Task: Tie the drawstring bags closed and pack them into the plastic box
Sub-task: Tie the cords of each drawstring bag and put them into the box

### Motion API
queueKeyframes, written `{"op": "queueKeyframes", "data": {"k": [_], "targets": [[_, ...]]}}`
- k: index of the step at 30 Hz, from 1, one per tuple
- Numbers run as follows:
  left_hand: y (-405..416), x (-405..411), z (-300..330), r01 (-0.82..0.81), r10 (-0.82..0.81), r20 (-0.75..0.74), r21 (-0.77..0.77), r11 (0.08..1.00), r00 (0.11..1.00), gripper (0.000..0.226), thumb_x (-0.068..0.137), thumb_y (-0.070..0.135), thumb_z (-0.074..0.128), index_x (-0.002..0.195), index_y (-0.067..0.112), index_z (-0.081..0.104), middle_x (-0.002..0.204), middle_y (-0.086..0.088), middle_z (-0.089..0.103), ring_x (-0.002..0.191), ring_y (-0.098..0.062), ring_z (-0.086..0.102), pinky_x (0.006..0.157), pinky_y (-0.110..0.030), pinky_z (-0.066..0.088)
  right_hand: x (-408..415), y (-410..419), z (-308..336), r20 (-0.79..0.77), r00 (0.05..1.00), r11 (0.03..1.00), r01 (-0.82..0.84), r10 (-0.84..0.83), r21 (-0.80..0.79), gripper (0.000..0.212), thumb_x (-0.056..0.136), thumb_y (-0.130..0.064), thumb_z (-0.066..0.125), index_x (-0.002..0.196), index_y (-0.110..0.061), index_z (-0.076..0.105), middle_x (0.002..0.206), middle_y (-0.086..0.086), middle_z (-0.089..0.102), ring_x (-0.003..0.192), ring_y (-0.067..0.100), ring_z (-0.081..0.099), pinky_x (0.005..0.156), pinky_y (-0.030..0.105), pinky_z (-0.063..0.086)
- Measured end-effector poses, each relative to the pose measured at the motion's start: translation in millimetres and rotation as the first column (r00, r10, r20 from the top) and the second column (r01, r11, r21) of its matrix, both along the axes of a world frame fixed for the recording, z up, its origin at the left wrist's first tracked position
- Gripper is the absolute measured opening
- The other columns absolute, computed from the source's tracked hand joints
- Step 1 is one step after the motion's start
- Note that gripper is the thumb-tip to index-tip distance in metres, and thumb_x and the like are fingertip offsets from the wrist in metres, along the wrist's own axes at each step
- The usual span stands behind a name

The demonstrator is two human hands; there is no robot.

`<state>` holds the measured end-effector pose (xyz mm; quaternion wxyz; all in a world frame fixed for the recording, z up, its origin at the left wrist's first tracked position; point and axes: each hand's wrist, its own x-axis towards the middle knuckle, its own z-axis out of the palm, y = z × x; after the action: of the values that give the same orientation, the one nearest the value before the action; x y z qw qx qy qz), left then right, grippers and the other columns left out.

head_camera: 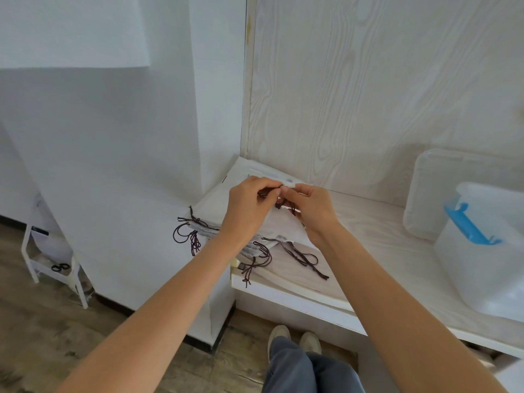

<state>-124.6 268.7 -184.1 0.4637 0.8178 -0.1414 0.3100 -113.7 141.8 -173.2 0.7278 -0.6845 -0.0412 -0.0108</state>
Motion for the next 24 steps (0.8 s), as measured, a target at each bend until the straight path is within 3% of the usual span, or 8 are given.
{"op": "queueKeyframes", "data": {"k": [5, 11, 18, 24], "targets": [[-0.4, 1.0, 0.2, -0.048, 0.045, 0.089, 0.032, 0.998, 0.995, 0.010, 0.082, 0.009, 0.069, 0.090, 0.009, 0.074, 0.085, -0.007, 0.070, 0.074, -0.008, 0.062, 0.071, -0.005, 0.045, -2.5, 1.0, -1.8, 0.011, 1.000, 1.000, -0.014, 0.014, 0.016, 0.015, 0.089, -0.013, 0.061, 0.079, -0.003, 0.066, 0.071, 0.006, 0.064, 0.071, 0.018, 0.059, 0.073, 0.030, 0.044], [-5.3, -0.3, 5.5, -0.058, 0.050, -0.062, -0.137, 0.989, 0.997, 0.005, 0.083, 0.011, 0.067, 0.088, 0.012, 0.069, 0.077, 0.001, 0.069, 0.072, -0.006, 0.064, 0.070, -0.013, 0.049, -6.4, -3.3, -2.8, 0.046, 0.999, 1.000, -0.010, 0.011, -0.026, 0.010, 0.087, -0.011, 0.063, 0.081, -0.005, 0.069, 0.077, 0.006, 0.069, 0.075, 0.015, 0.064, 0.077, 0.033, 0.048], [-0.9, -4.0, 8.5, -0.011, 0.012, -0.012, 0.039, 0.999, 1.000, 0.011, 0.084, 0.010, 0.066, 0.092, 0.009, 0.074, 0.085, -0.002, 0.073, 0.075, -0.007, 0.063, 0.073, -0.011, 0.048, -7.7, -5.5, -2.4, 0.097, 0.994, 0.995, 0.061, -0.054, -0.076, 0.009, 0.085, -0.011, 0.066, 0.077, -0.013, 0.070, 0.077, 0.005, 0.071, 0.074, 0.014, 0.066, 0.075, 0.029, 0.048], [2.7, -2.4, 12.7, 0.016, -0.001, -0.141, 0.104, 0.994, 0.990, 0.013, 0.081, 0.009, 0.069, 0.093, 0.007, 0.074, 0.089, -0.005, 0.074, 0.080, -0.012, 0.067, 0.078, -0.018, 0.050, -7.9, -2.4, -4.3, 0.151, 0.978, 0.982, 0.160, -0.144, -0.099, 0.013, 0.084, -0.014, 0.067, 0.072, -0.011, 0.067, 0.073, 0.001, 0.069, 0.069, 0.010, 0.061, 0.069, 0.022, 0.047]]}}
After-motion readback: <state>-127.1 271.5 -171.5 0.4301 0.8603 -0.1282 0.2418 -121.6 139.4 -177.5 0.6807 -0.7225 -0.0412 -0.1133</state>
